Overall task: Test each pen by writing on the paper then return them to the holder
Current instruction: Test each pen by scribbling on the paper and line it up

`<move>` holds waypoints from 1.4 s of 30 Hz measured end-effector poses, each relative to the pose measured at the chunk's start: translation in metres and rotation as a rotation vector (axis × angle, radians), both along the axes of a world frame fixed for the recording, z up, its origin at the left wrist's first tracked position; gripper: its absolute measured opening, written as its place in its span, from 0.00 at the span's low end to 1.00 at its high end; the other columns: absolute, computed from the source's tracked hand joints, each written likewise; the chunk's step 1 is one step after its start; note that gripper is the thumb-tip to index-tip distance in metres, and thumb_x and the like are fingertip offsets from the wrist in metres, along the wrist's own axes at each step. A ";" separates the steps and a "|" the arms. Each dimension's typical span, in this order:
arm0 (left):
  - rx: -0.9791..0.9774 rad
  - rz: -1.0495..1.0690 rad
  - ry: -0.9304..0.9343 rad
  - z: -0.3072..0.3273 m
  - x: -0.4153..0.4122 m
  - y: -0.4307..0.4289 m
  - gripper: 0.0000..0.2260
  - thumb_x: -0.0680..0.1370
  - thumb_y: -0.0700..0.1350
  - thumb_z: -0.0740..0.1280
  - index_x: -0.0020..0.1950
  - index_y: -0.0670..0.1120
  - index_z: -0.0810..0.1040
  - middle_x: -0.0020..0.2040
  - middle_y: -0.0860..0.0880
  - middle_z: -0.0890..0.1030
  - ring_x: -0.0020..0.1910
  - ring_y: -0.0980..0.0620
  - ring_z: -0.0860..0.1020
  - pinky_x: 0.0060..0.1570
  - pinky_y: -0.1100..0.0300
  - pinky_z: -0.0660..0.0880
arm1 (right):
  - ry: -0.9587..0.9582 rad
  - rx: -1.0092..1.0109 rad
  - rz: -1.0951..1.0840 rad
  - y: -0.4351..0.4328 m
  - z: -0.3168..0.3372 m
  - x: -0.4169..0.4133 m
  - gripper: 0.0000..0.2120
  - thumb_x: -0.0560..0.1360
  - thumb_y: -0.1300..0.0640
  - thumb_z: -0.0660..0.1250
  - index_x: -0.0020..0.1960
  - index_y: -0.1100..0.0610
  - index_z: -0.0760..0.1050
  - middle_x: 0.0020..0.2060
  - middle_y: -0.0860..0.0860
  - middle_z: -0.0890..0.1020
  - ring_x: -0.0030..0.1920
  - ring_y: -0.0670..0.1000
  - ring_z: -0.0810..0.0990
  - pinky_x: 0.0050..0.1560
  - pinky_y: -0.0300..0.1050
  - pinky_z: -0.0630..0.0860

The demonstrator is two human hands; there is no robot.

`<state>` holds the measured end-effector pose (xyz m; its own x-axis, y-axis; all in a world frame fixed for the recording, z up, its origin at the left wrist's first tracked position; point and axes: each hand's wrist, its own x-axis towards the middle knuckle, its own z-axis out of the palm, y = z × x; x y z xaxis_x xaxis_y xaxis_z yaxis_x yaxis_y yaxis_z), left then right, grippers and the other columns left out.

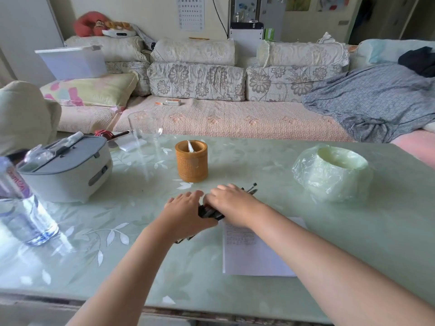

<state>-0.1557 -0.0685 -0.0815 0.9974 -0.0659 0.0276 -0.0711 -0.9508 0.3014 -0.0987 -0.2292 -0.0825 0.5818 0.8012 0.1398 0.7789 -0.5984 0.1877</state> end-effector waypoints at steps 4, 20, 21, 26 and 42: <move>-0.052 0.069 0.202 -0.005 -0.010 0.029 0.23 0.71 0.64 0.67 0.58 0.51 0.72 0.52 0.52 0.78 0.49 0.50 0.76 0.44 0.56 0.71 | 0.001 0.028 0.053 0.030 -0.007 -0.009 0.19 0.72 0.69 0.61 0.62 0.59 0.70 0.54 0.57 0.74 0.58 0.59 0.72 0.59 0.52 0.67; 0.029 0.118 0.250 -0.019 -0.015 0.040 0.23 0.79 0.60 0.60 0.65 0.44 0.69 0.62 0.42 0.68 0.64 0.42 0.66 0.62 0.52 0.66 | 0.366 0.009 -0.341 0.005 -0.001 0.005 0.41 0.70 0.48 0.69 0.78 0.47 0.54 0.75 0.53 0.58 0.75 0.57 0.56 0.71 0.57 0.61; 0.029 0.114 0.248 -0.019 -0.014 0.041 0.25 0.78 0.61 0.61 0.67 0.45 0.68 0.63 0.43 0.68 0.66 0.43 0.65 0.63 0.52 0.66 | 0.415 0.024 -0.383 -0.001 -0.002 0.007 0.38 0.71 0.51 0.67 0.78 0.48 0.55 0.75 0.53 0.59 0.75 0.56 0.56 0.71 0.56 0.61; 0.029 0.066 0.213 -0.023 -0.016 0.048 0.40 0.73 0.66 0.65 0.78 0.53 0.52 0.71 0.47 0.61 0.72 0.45 0.57 0.69 0.50 0.62 | 0.516 0.243 -0.390 -0.014 -0.015 0.015 0.21 0.75 0.63 0.60 0.66 0.49 0.74 0.62 0.52 0.71 0.67 0.53 0.69 0.65 0.45 0.68; 0.145 -0.002 -0.009 -0.044 -0.011 0.036 0.46 0.64 0.78 0.58 0.77 0.62 0.48 0.74 0.54 0.60 0.73 0.50 0.58 0.71 0.52 0.57 | 0.477 0.400 -0.181 0.002 -0.005 0.000 0.08 0.70 0.60 0.68 0.43 0.47 0.81 0.43 0.44 0.80 0.45 0.44 0.77 0.50 0.43 0.75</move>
